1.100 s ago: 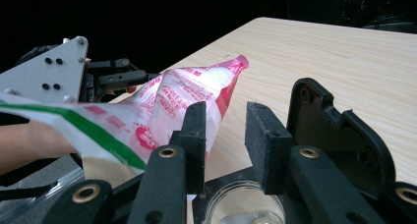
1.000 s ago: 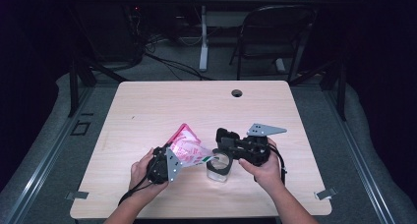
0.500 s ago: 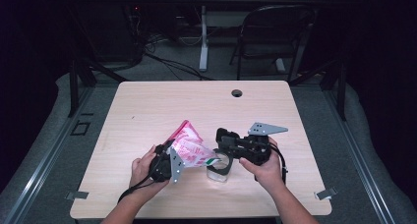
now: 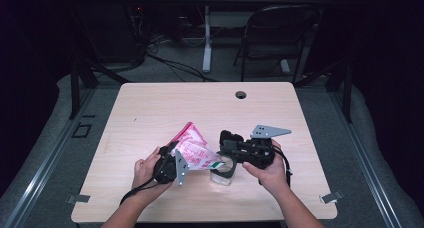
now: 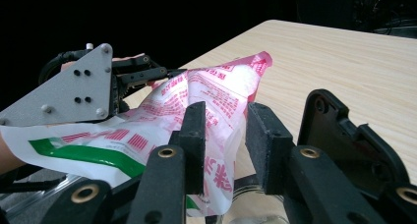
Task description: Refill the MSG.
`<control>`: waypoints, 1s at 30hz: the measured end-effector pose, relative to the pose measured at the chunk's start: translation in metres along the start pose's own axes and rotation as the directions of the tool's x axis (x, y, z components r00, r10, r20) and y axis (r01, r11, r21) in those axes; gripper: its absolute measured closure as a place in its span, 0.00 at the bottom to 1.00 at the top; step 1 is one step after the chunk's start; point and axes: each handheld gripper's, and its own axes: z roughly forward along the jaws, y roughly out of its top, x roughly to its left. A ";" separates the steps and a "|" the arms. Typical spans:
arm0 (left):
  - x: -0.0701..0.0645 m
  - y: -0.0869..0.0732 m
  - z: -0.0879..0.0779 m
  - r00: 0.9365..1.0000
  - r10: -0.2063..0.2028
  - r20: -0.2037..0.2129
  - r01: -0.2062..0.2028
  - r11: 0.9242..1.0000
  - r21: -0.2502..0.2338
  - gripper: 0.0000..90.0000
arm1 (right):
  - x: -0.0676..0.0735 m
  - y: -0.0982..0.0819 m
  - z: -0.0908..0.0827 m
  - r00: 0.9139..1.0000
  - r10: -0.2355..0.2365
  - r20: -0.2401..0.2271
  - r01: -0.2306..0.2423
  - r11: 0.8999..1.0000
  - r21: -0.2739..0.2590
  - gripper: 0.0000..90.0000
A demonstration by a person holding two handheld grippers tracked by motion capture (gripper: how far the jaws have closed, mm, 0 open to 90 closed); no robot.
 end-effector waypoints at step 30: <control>0.002 0.010 0.003 0.995 0.093 -0.023 -0.093 0.996 0.006 0.65 | 0.003 -0.001 0.006 1.000 -0.016 -0.019 0.017 0.998 0.056 0.78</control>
